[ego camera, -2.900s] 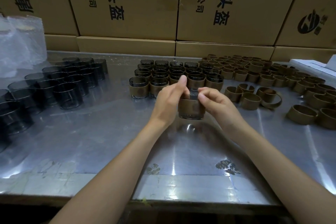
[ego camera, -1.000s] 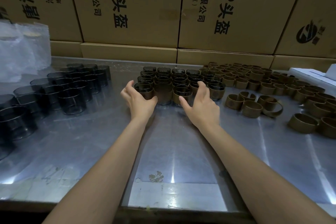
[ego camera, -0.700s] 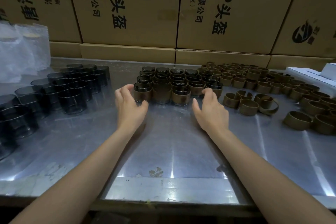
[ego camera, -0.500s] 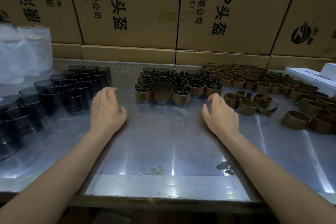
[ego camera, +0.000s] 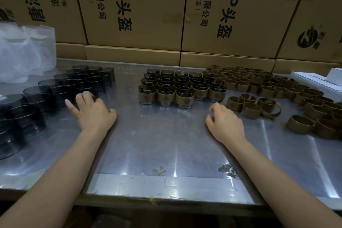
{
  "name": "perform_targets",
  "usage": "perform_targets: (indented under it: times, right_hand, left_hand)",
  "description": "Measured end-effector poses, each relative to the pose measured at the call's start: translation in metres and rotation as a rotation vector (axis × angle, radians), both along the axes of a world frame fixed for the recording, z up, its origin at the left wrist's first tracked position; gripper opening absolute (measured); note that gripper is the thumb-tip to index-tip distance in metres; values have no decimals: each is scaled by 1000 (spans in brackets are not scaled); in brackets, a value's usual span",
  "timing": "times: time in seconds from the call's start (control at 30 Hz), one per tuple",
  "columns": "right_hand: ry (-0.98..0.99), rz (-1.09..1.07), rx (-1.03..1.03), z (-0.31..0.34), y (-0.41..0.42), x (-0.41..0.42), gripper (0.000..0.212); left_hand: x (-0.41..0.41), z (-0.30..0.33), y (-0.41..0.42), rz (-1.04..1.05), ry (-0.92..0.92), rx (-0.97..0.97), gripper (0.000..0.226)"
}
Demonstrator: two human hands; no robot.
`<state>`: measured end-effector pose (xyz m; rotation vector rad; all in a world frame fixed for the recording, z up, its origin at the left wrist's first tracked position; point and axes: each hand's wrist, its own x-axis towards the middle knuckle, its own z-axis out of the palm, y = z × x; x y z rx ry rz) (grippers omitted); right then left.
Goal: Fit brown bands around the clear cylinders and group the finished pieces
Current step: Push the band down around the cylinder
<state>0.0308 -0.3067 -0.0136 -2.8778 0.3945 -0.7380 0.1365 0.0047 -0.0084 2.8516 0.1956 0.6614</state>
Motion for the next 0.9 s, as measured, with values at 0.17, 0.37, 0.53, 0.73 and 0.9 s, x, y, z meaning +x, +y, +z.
perform_targets:
  times: [0.17,0.37,0.53,0.73,0.9]
  right_hand:
    - [11,11,-9,1,1,2,22]
    - [24,66,-17,2,1,2,25]
    - [78,259,10,4,1,2,42]
    - [97,364,19,8,1,0,83]
    - [49,343,4,6,-1,2,56]
  left_hand:
    - [-13,5,-18,-219,-144,-28,16]
    - [-35,9,-46,-676,-221,-83,12]
    - [-53,3,-87,-990,-253,23,15]
    - [-60,-2,-129,-1047,-267,-83,22]
    - [-66,-1,-151,-1119,-239,-189,26]
